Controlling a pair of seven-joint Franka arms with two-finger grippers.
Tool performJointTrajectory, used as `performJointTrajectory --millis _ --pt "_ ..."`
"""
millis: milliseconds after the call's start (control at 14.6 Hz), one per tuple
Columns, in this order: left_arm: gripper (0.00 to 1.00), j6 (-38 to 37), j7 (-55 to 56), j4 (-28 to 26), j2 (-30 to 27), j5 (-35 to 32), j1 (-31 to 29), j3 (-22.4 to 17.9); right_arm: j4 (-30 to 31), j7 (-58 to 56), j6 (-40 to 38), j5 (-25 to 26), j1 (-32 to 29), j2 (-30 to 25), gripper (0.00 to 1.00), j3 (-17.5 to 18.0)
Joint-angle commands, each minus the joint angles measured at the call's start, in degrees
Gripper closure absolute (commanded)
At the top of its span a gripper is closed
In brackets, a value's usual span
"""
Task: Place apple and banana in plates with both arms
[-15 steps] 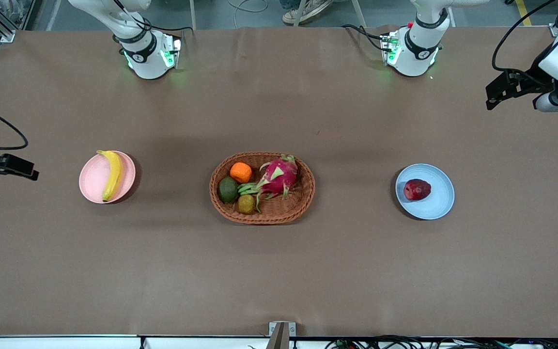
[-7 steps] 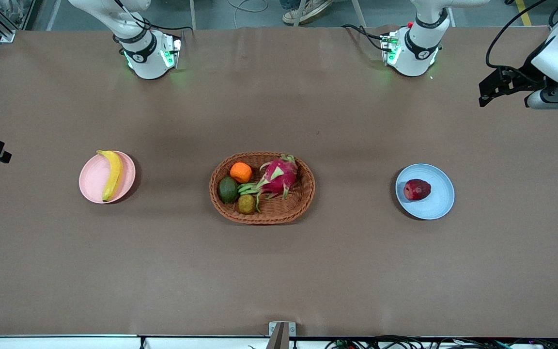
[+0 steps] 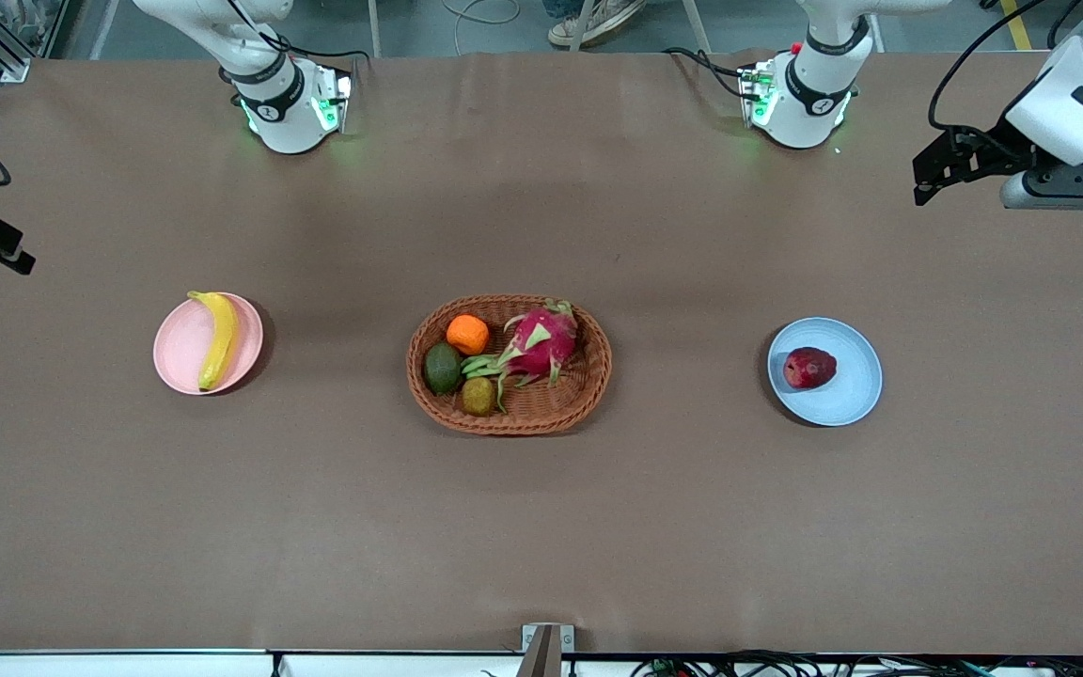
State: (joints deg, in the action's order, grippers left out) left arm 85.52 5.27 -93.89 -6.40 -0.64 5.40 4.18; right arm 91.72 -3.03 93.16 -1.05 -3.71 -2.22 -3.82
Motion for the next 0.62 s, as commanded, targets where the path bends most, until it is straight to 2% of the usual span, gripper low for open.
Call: performJointTrajectory --millis 0,548 --pt "0.0 -0.2 0.1 0.8 0.2 -0.1 -0.4 0.1 3.3 0.7 1.6 0.4 -0.8 -2.0 0.0 0.7" --pt "0.0 -0.3 -1.0 1.5 0.3 -0.1 -0.5 -0.2 3.6 0.6 1.7 0.9 -0.7 -2.1 0.0 0.7"
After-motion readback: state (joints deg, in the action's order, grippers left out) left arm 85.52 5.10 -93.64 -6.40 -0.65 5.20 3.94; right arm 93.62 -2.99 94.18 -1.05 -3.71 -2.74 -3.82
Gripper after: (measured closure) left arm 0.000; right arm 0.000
